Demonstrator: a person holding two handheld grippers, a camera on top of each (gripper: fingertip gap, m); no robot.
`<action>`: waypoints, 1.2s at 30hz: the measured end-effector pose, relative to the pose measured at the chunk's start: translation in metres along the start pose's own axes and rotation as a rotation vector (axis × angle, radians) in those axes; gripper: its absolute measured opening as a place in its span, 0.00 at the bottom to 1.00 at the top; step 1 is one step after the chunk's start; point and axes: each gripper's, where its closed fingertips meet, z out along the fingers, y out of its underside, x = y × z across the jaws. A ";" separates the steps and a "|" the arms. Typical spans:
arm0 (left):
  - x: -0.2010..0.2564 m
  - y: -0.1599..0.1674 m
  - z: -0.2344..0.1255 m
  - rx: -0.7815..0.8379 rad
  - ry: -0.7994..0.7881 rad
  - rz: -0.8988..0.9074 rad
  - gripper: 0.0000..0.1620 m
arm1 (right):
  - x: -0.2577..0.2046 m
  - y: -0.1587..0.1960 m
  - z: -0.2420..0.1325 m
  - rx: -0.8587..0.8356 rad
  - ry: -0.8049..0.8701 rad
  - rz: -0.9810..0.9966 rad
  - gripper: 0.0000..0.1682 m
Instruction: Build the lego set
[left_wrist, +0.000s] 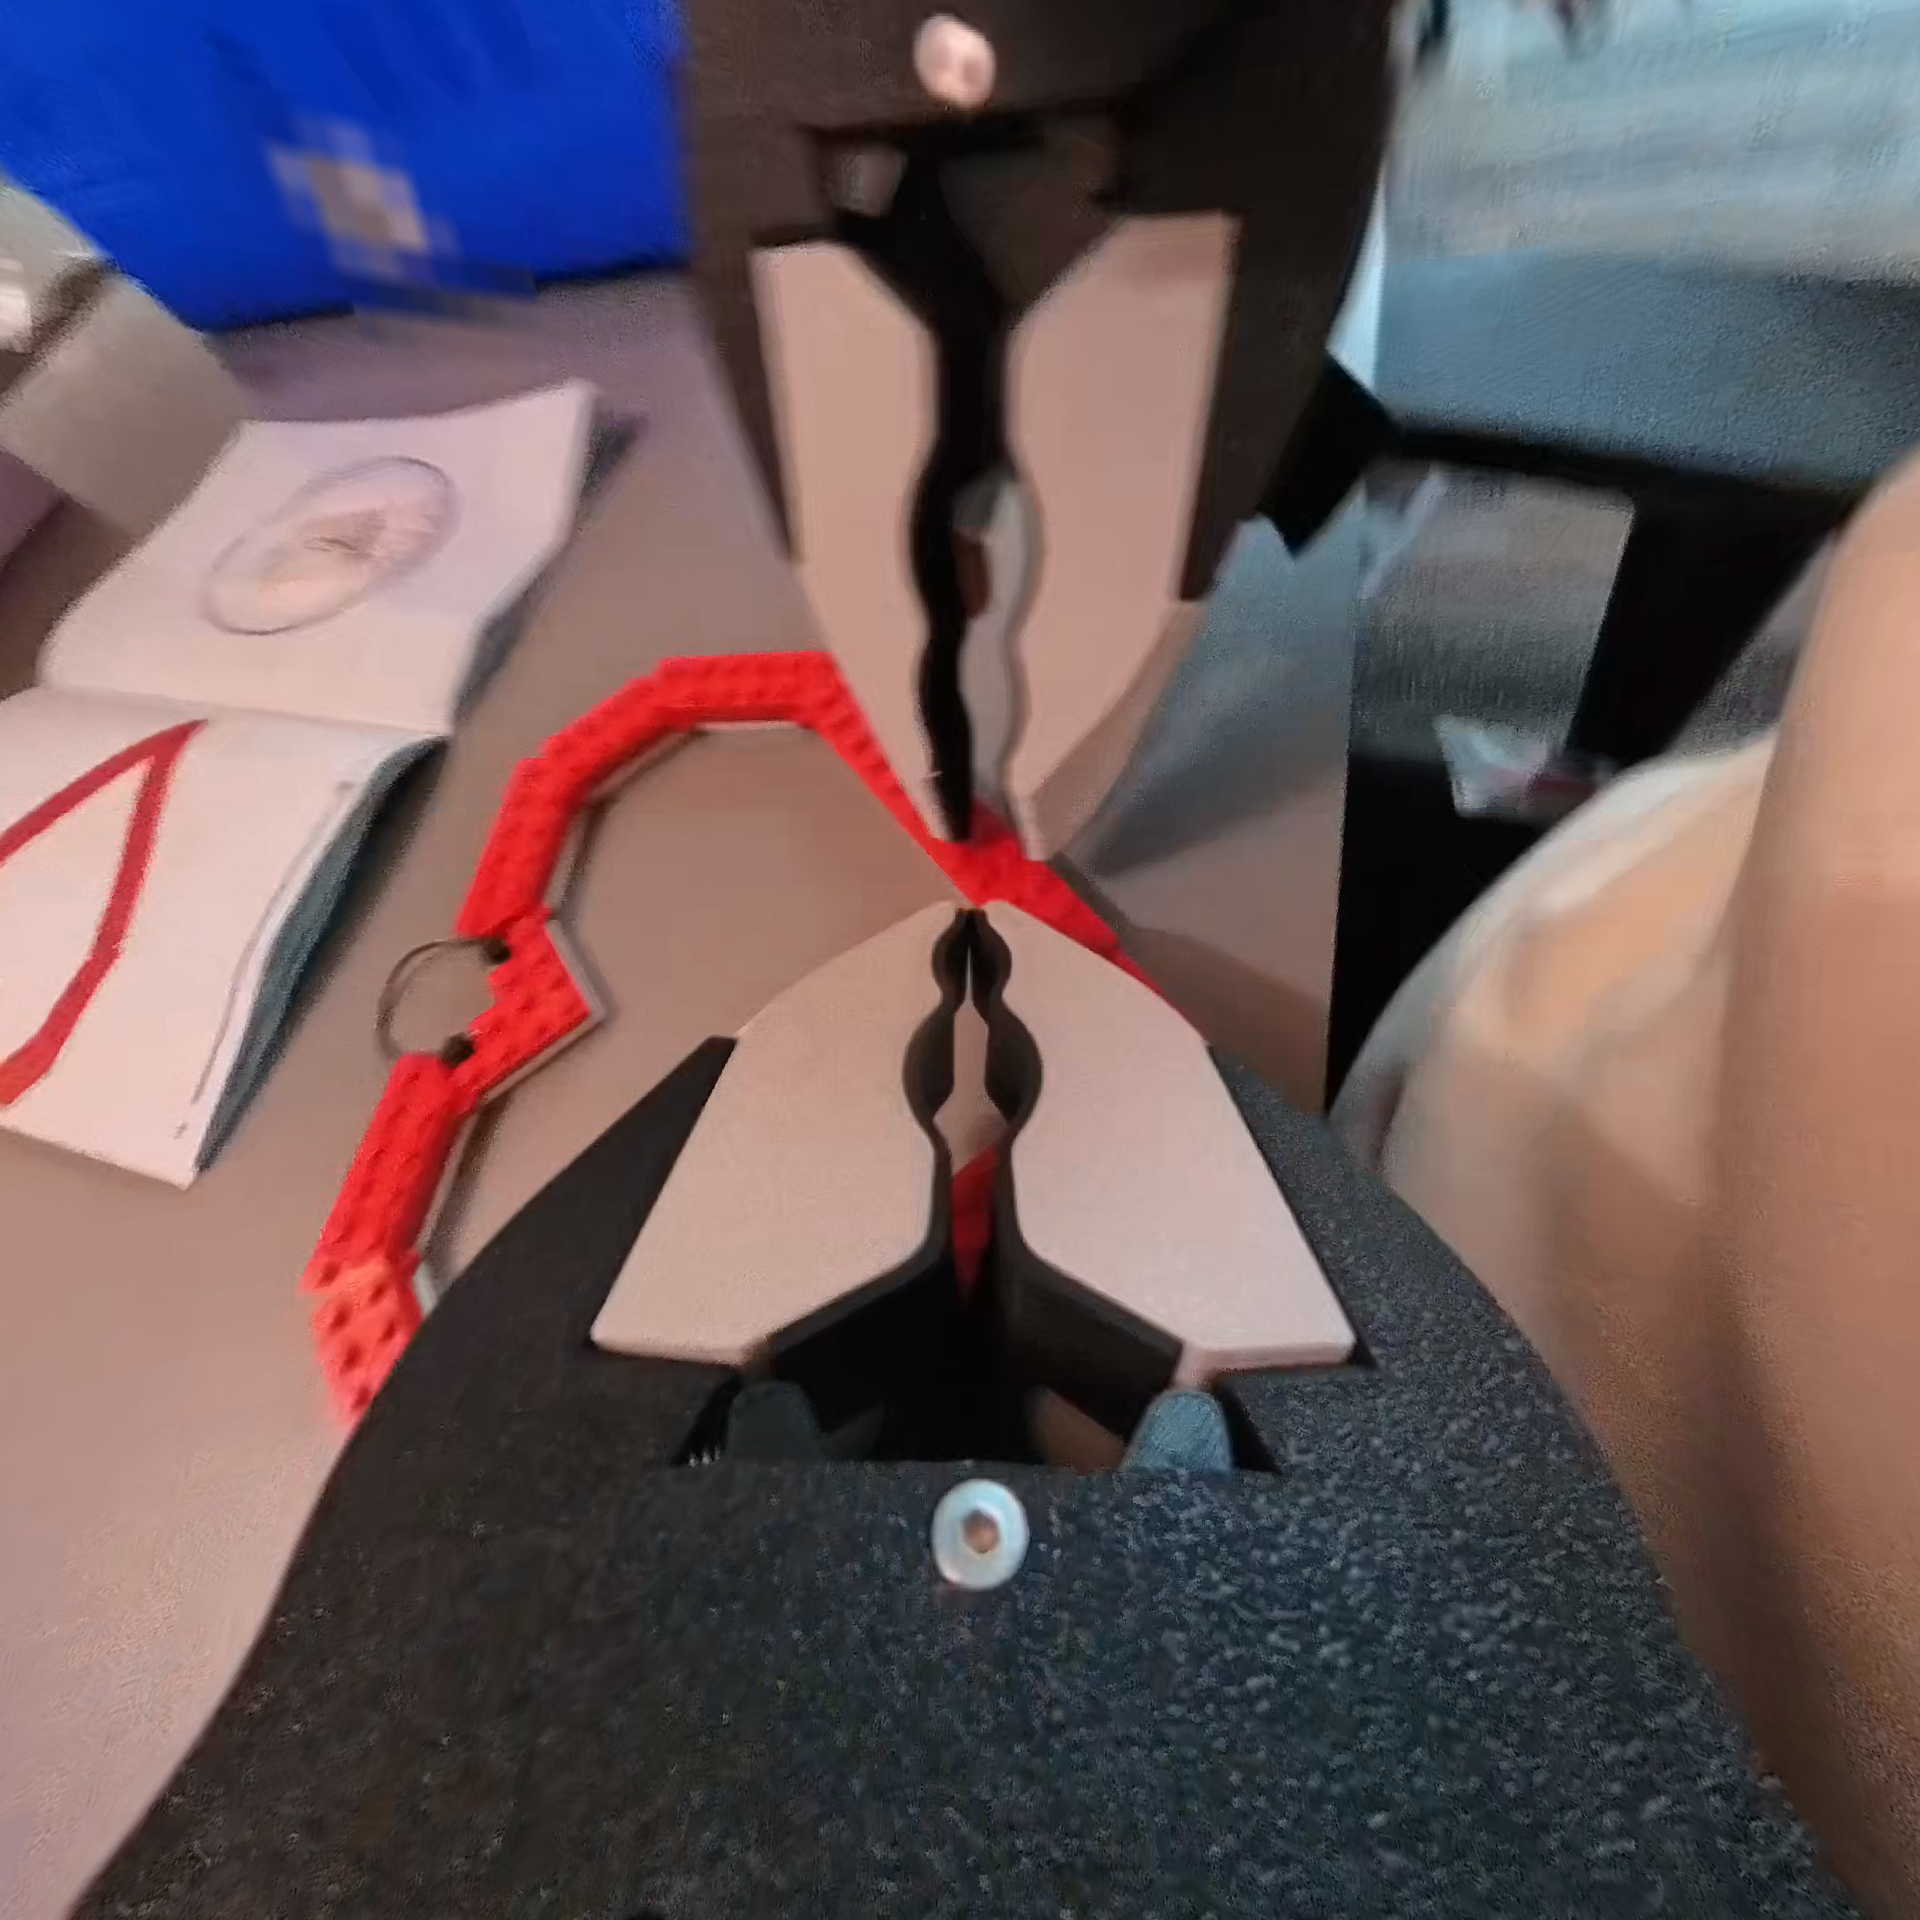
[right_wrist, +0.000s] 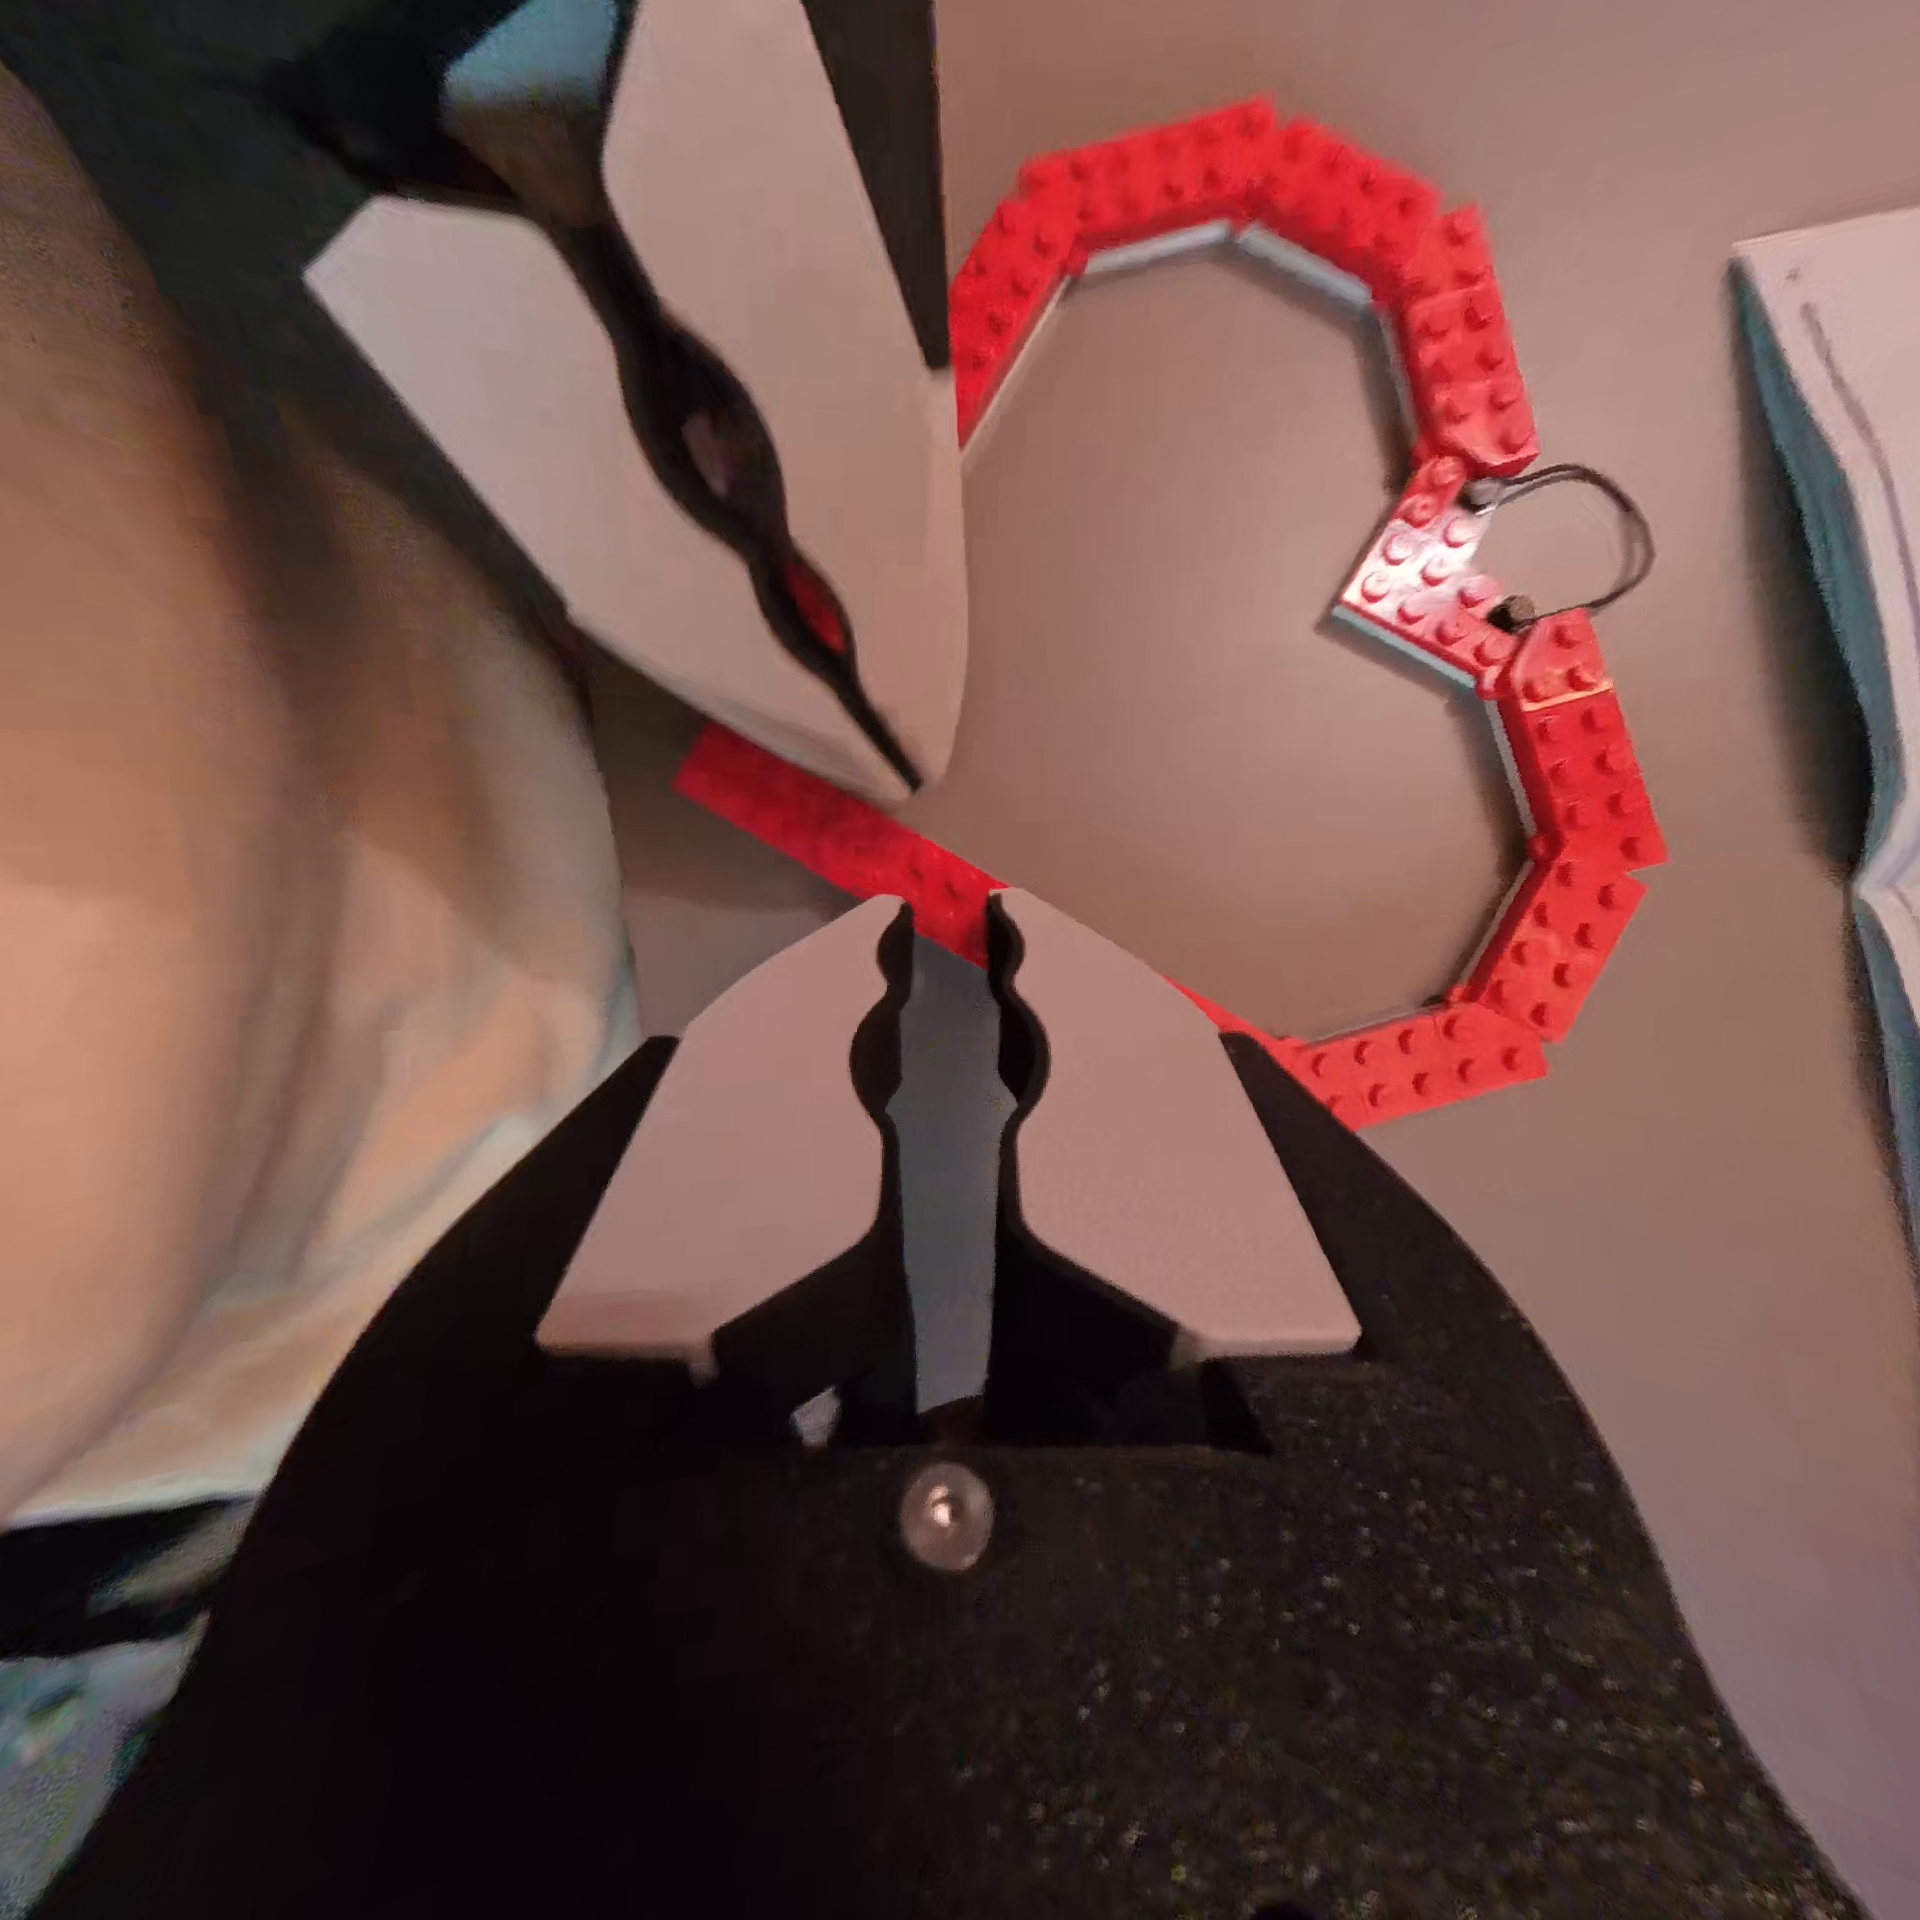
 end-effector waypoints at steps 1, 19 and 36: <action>-0.006 -0.007 -0.010 0.077 -0.006 -0.051 0.00 | 0.001 -0.005 -0.006 0.065 0.013 0.042 0.09; 0.014 0.006 0.007 -0.080 0.108 0.029 0.00 | -0.012 -0.003 0.006 0.243 0.212 0.265 0.06; 0.004 -0.020 -0.021 0.062 0.093 -0.085 0.09 | 0.007 0.008 -0.051 0.403 0.296 0.152 0.10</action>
